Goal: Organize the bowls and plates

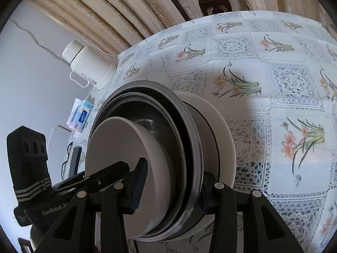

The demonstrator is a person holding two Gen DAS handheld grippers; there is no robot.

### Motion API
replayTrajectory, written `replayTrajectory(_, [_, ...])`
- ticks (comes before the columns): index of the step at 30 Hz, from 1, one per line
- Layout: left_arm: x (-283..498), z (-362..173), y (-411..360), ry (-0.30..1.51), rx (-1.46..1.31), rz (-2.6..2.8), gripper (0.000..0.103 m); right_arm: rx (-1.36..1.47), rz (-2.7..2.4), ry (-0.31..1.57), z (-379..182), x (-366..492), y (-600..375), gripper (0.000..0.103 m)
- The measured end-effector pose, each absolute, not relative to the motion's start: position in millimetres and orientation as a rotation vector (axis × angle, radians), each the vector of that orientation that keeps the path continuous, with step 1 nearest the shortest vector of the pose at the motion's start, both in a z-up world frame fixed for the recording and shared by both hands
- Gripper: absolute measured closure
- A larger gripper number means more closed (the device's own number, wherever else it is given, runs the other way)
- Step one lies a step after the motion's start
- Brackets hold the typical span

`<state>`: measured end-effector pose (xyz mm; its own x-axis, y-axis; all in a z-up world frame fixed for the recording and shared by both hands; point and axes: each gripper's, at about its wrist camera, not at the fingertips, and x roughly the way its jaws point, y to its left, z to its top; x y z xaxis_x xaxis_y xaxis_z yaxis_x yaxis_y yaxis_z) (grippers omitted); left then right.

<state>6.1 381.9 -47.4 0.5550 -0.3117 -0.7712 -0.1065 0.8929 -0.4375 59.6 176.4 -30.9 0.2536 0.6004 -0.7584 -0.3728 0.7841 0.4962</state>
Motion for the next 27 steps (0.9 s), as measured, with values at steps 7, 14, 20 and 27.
replayTrajectory(7, [3,-48,385,0.979,-0.494,-0.139,0.054,0.217,0.67,1.109,-30,56,175,0.057])
replayTrajectory(14, [2,-48,387,0.957,-0.51,-0.144,0.052,0.167,0.656,1.044,-27,50,177,0.057])
replayTrajectory(20, [0,-47,384,0.954,-0.489,-0.14,0.052,0.16,0.662,1.029,-24,45,174,0.056])
replayTrajectory(27, [-8,-43,383,0.945,-0.487,-0.139,0.05,0.184,0.652,0.994,-15,41,160,0.052])
